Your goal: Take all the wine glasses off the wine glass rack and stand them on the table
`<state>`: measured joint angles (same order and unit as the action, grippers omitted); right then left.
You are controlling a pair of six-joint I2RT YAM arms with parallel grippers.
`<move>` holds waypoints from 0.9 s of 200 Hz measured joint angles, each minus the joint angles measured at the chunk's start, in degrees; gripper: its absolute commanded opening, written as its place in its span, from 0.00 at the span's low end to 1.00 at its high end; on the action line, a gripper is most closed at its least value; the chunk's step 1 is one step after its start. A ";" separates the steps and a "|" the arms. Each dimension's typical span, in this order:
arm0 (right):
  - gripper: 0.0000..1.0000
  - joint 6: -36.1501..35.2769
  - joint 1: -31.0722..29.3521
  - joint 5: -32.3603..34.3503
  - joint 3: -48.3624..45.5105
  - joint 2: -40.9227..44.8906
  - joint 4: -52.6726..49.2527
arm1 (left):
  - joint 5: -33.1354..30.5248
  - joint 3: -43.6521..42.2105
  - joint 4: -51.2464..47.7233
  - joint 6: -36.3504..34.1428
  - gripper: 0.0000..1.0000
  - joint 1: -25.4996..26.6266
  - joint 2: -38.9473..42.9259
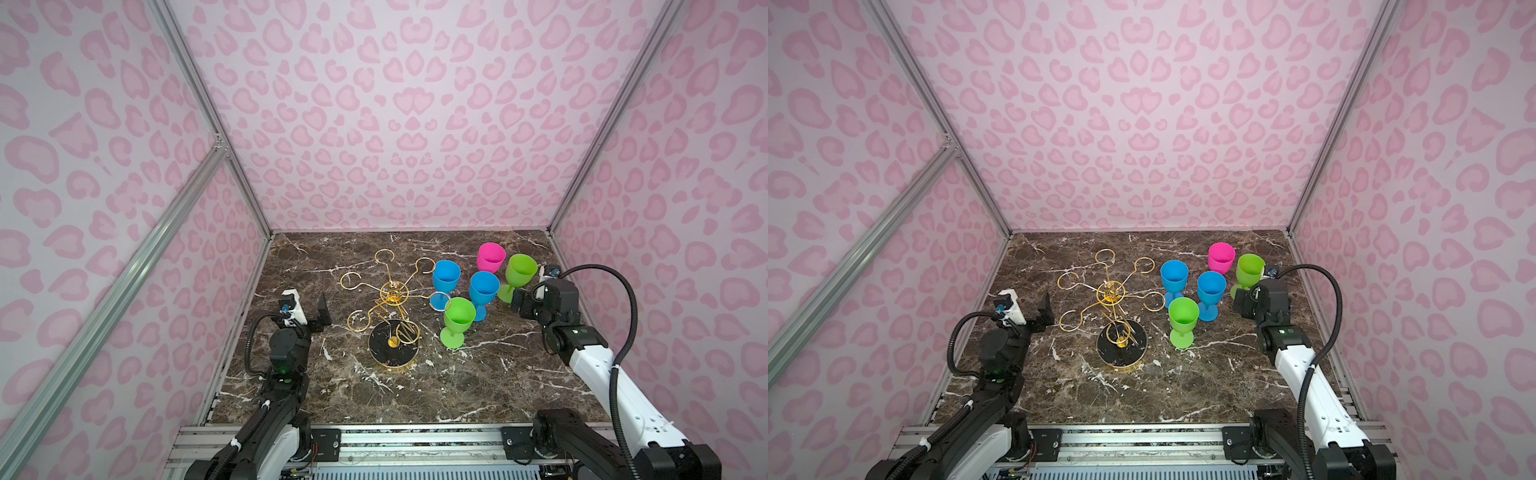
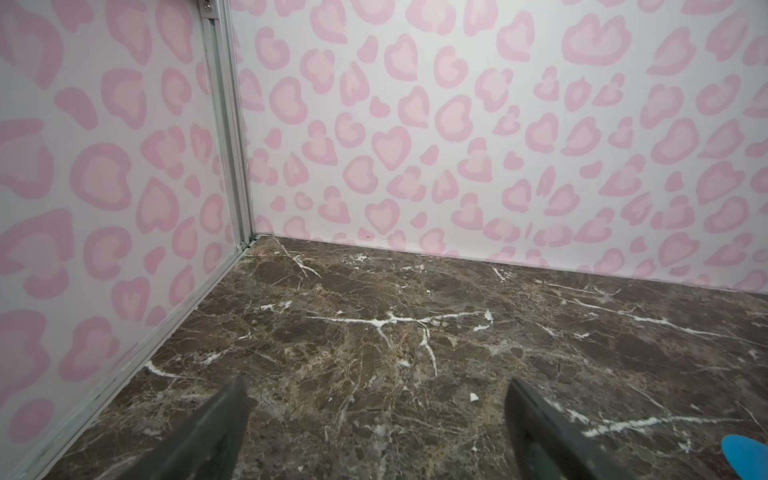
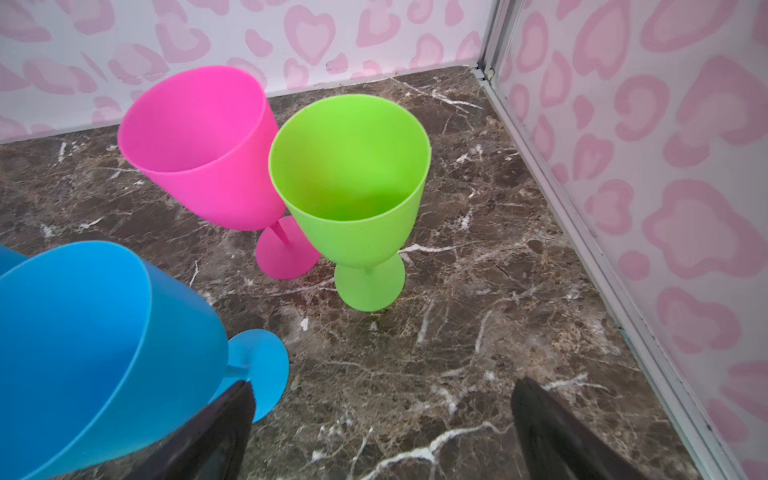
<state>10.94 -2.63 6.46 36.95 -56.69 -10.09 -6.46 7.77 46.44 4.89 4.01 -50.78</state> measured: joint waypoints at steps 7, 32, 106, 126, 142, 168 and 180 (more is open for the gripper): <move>0.98 -0.02 0.02 0.68 -1.01 0.44 1.70 | 0.00 -0.44 0.90 -0.09 0.97 -0.04 -0.96; 0.98 -0.55 0.09 2.36 -4.96 1.40 7.98 | 0.09 -1.77 3.76 -0.42 0.97 -0.59 -4.79; 0.98 -4.70 0.09 2.27 -13.88 -0.31 24.41 | 2.23 -3.61 11.80 -1.66 0.97 -2.36 -14.75; 0.98 -6.27 0.11 2.25 -15.87 -2.51 29.99 | 2.43 -3.56 14.80 -2.45 0.97 -2.51 -16.94; 0.98 -7.58 0.11 2.21 -17.35 -5.16 35.01 | 2.86 -3.26 16.65 -3.15 0.97 -2.82 -19.85; 0.98 -9.27 0.11 1.16 -19.23 -9.03 41.92 | 3.74 -1.86 19.82 -3.93 0.97 -3.21 -25.57; 0.98 -10.08 0.11 0.81 -20.15 -10.25 44.98 | 4.15 -1.66 21.24 -4.11 0.97 -3.28 -27.54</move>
<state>0.86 -2.52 7.27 16.80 -66.94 34.89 -2.31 6.11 67.68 0.78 0.73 -78.32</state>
